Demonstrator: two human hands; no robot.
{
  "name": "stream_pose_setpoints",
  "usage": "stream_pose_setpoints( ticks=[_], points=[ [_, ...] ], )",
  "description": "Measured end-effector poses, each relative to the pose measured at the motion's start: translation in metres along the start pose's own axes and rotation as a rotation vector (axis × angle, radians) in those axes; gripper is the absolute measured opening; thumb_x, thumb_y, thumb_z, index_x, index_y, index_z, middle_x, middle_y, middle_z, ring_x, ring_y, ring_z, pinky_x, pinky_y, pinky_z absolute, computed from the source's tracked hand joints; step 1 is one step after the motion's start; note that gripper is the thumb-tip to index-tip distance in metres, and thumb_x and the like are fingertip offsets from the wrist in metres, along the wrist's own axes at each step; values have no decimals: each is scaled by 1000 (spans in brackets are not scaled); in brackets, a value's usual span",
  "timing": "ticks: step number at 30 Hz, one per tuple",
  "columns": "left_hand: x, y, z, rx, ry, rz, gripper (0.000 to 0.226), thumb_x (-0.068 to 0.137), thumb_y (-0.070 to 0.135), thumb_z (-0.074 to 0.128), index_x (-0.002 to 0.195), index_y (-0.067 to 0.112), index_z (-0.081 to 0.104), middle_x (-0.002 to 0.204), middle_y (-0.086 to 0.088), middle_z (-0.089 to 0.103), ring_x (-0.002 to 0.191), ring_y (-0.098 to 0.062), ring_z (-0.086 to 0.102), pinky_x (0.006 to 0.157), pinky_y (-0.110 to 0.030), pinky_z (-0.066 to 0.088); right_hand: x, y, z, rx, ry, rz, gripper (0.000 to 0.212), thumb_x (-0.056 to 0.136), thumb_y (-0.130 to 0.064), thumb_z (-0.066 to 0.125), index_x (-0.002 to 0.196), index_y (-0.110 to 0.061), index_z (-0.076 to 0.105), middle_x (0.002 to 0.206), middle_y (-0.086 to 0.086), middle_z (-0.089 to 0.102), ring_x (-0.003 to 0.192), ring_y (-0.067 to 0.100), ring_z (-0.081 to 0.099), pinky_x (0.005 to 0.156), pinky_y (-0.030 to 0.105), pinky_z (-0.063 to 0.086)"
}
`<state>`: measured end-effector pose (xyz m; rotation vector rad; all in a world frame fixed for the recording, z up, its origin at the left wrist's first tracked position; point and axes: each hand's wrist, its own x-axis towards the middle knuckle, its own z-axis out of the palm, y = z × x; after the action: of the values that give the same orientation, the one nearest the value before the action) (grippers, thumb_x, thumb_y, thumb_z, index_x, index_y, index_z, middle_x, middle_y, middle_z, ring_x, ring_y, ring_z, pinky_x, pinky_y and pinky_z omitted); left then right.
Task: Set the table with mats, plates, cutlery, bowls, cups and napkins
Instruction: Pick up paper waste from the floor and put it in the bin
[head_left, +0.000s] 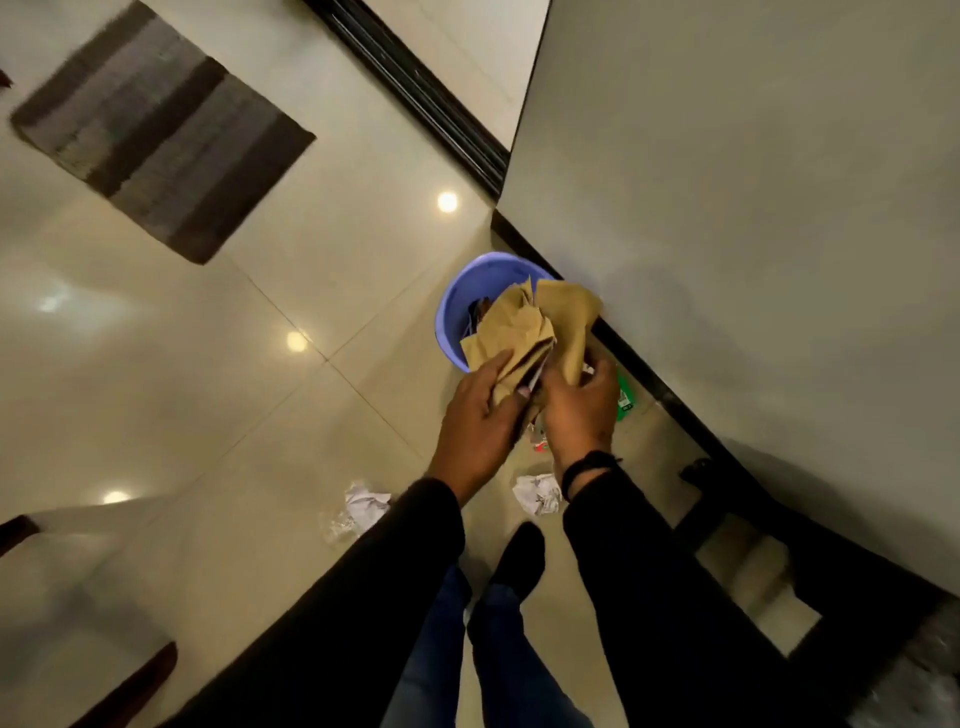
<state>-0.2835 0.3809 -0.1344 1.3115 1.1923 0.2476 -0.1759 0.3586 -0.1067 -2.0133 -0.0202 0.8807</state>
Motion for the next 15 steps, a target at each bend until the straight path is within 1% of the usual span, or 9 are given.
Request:
stream_pose_setpoints(
  ticks=[2, 5, 7, 8, 9, 10, 12, 13, 15],
  points=[
    [38, -26, 14, -24, 28, -21, 53, 95, 42, 56, 145, 26, 53, 143, 7, 58, 128, -5, 52, 104, -24, 41, 37, 20, 20, -62, -1, -24, 27, 85, -14, 66, 111, -15, 62, 95, -2, 69, 85, 16, 66, 81, 35, 54],
    [88, -59, 28, -30, 56, -76, 45, 95, 43, 56, 136, 25, 58, 128, 7, 67, 116, -10, 62, 97, -31, 47, 84, 49, 44, -146, -18, -28, 19, 78, -16, 64, 97, -14, 67, 90, 4, 72, 84, 25, 69, 81, 44, 57],
    [113, -78, 32, -73, 83, -133, 30, 94, 41, 57, 118, 25, 65, 102, 15, 72, 95, -5, 66, 86, -30, 50, 111, 67, 57, -174, -40, -11, 13, 73, -20, 64, 85, -17, 67, 82, 2, 72, 79, 27, 70, 77, 46, 59],
    [122, -85, 32, -92, 99, -153, 22, 93, 40, 58, 106, 26, 67, 87, 18, 71, 83, -3, 66, 80, -30, 49, 122, 76, 62, -191, -51, -7, 11, 72, -21, 64, 82, -17, 66, 80, 2, 72, 79, 27, 70, 77, 46, 59],
    [130, -89, 32, -101, 118, -166, 17, 93, 39, 59, 99, 26, 67, 79, 17, 69, 76, -3, 65, 77, -29, 48, 127, 79, 64, -208, -62, 1, 7, 74, -19, 66, 81, -17, 66, 79, 1, 71, 80, 27, 69, 78, 44, 59],
    [134, -89, 30, -101, 125, -176, 15, 95, 37, 60, 98, 25, 68, 78, 15, 69, 75, -3, 65, 76, -29, 48, 132, 82, 65, -221, -77, 10, 5, 78, -16, 68, 82, -18, 65, 78, 0, 68, 81, 25, 68, 77, 38, 58],
    [142, -92, 26, -96, 120, -179, 18, 97, 34, 61, 106, 22, 70, 89, 10, 73, 84, -7, 69, 82, -32, 54, 140, 89, 66, -235, -108, 45, 7, 83, -14, 69, 90, -15, 67, 76, -5, 64, 77, 18, 65, 67, 27, 54],
    [144, -93, 23, -90, 113, -157, 21, 95, 35, 63, 109, 22, 71, 95, 8, 75, 90, -10, 70, 87, -37, 56, 141, 92, 66, -236, -118, 59, 9, 82, -15, 70, 90, -15, 68, 76, -6, 64, 76, 16, 65, 67, 26, 55],
    [144, -93, 17, -39, 111, -137, 23, 90, 39, 64, 108, 27, 70, 102, 5, 75, 97, -14, 71, 94, -45, 56, 143, 96, 65, -233, -116, 58, 10, 77, -17, 72, 84, -20, 65, 82, -3, 67, 84, 23, 68, 79, 39, 59]
  ],
)
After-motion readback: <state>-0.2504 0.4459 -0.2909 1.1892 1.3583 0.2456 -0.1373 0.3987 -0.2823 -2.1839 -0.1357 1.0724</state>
